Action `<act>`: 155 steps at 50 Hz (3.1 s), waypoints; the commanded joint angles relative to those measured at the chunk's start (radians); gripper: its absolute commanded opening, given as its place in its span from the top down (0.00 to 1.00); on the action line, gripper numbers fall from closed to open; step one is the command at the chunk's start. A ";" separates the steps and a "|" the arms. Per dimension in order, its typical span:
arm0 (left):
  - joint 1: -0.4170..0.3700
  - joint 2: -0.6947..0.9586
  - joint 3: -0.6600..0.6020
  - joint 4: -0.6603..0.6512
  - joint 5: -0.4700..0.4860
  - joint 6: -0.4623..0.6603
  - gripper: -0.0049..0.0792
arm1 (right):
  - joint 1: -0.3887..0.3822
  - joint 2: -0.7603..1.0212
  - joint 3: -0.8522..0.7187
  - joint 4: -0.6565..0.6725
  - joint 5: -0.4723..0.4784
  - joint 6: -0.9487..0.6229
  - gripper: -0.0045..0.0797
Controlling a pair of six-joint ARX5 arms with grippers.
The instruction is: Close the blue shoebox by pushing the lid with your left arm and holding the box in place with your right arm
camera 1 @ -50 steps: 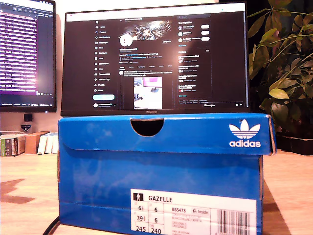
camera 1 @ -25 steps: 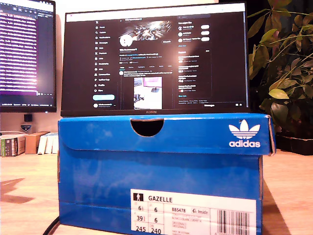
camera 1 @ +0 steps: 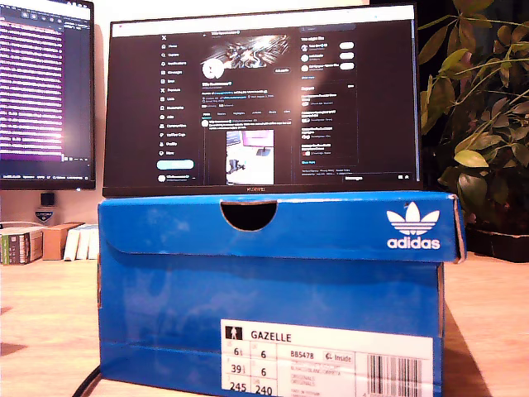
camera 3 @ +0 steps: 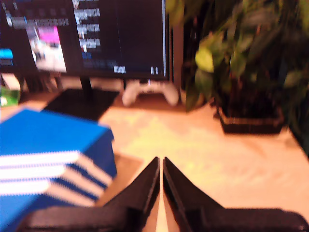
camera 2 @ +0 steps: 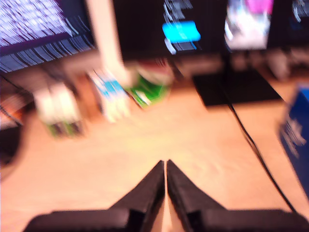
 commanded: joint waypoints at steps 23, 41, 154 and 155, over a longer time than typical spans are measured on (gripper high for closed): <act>-0.006 -0.163 -0.183 0.063 -0.066 0.005 0.96 | -0.001 -0.117 -0.135 0.006 0.023 0.058 0.96; -0.060 -0.183 -0.250 0.093 -0.143 -0.004 0.96 | -0.001 -0.118 -0.184 0.031 0.026 0.057 0.96; -0.163 -0.462 -0.425 -0.002 -0.275 -0.042 0.96 | 0.012 -0.123 -0.332 0.246 0.076 0.024 0.96; -0.163 -0.462 -0.425 -0.002 -0.275 -0.042 0.96 | 0.012 -0.123 -0.332 0.246 0.076 0.024 0.96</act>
